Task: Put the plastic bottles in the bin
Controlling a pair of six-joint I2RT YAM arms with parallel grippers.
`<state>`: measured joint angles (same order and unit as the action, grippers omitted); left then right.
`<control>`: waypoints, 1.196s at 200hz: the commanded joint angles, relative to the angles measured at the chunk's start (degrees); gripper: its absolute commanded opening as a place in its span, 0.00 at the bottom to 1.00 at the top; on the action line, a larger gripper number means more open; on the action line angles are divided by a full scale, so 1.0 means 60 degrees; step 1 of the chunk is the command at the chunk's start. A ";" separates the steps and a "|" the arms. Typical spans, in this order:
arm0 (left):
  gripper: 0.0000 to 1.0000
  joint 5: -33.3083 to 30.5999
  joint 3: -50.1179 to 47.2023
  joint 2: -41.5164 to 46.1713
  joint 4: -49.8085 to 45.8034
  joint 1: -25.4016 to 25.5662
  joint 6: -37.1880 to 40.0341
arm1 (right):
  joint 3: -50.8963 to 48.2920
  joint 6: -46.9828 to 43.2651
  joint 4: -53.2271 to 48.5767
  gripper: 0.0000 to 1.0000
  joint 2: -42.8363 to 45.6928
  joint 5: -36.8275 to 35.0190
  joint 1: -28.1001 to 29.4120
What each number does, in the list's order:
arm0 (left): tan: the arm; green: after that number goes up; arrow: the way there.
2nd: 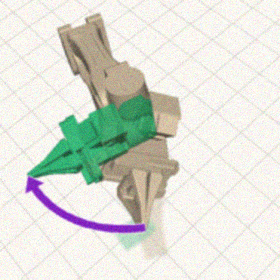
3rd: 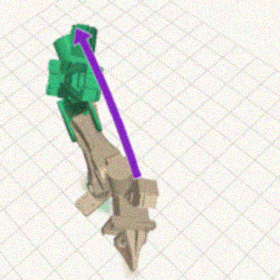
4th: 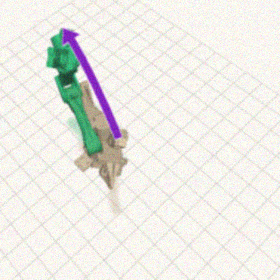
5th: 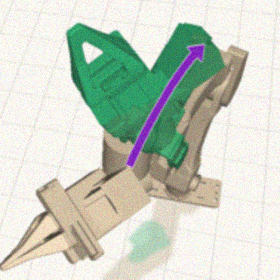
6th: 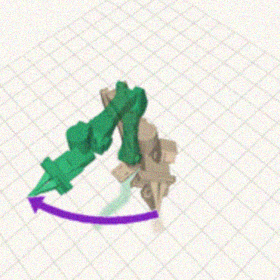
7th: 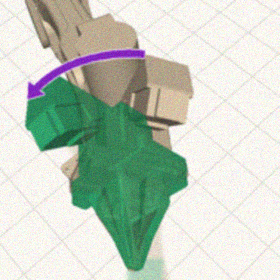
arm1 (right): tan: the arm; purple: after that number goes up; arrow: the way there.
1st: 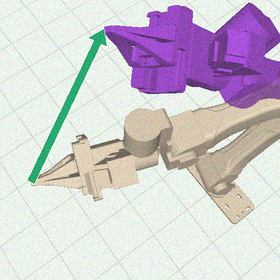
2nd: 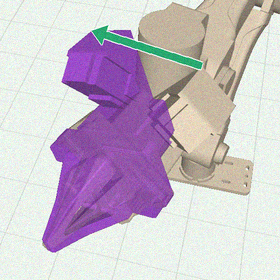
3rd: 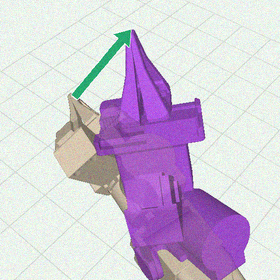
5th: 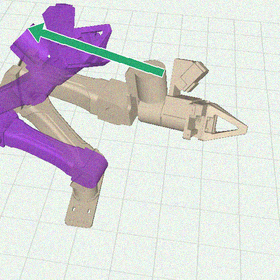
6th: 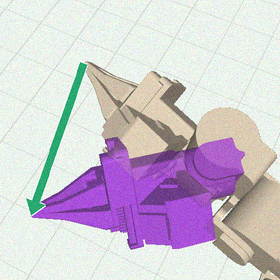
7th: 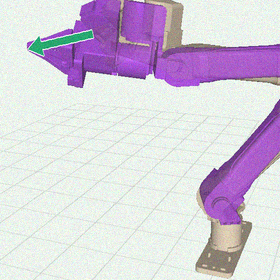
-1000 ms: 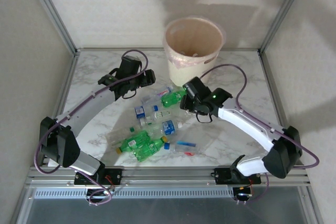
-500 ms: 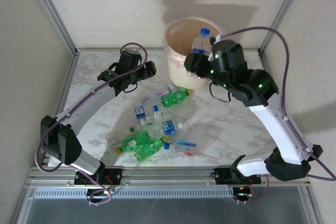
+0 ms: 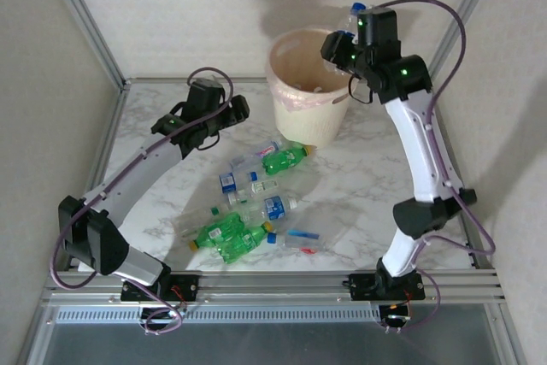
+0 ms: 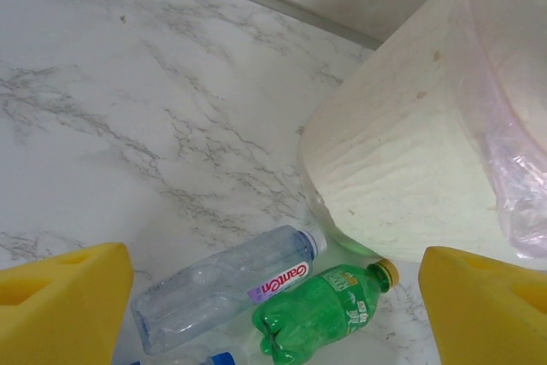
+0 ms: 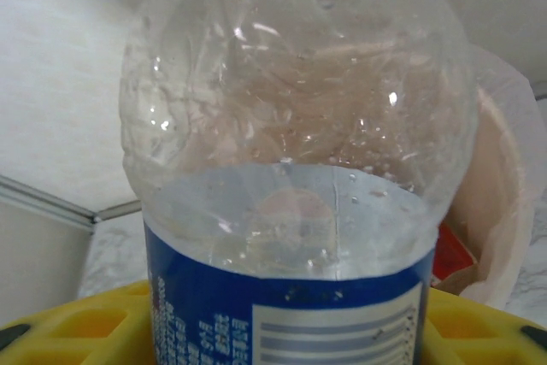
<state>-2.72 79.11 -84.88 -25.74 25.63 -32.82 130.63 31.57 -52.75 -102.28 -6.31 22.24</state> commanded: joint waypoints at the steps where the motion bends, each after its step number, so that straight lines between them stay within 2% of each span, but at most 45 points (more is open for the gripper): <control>1: 0.87 -0.0220 -0.0170 0.0287 -0.0098 -0.0107 -0.0111 | 0.0329 -0.0542 0.0416 0.35 -0.0555 0.0354 -0.0259; 67: 0.87 -0.0250 -0.0308 0.0405 -0.0061 -0.0414 -0.0163 | 0.0656 -0.0741 0.0369 0.39 -0.1739 0.0447 -0.0681; 78: 0.87 -0.0250 -0.0349 0.0434 -0.0026 -0.0493 -0.0191 | 0.0658 -0.0788 0.0384 0.45 -0.1789 0.0431 -0.0688; 96: 0.88 -0.0198 -0.0494 0.0511 0.0047 -0.0604 -0.0282 | 0.0688 -0.0879 0.0384 0.64 -0.1834 0.0370 -0.0687; 122: 0.88 -0.0147 -0.0659 0.0603 0.0080 -0.0697 -0.0455 | 0.0858 -0.1009 0.0286 0.75 -0.1843 0.0446 -0.0681; 156: 0.89 -0.0103 -0.0734 0.0673 0.0047 -0.0712 -0.0620 | 0.0921 -0.1054 0.0208 0.79 -0.1648 0.0659 -0.0689; 190: 0.89 -0.0103 -0.0928 0.0871 -0.0112 -0.0715 -0.0697 | 0.0624 -0.1051 0.0218 0.79 -0.1124 0.0834 -0.0491; 211: 0.89 -0.0104 -0.1125 0.1031 -0.0178 -0.0712 -0.0903 | -0.0209 -0.1223 0.0510 0.79 -0.0396 0.0845 0.0015; 239: 0.89 -0.0088 -0.1423 0.1392 -0.0294 -0.0715 -0.1275 | -0.1798 -0.1566 0.1050 0.78 0.0883 0.0198 0.1247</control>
<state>-2.85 72.16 -79.68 -25.78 21.85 -37.85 125.78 24.88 -50.06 -104.55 -3.18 23.62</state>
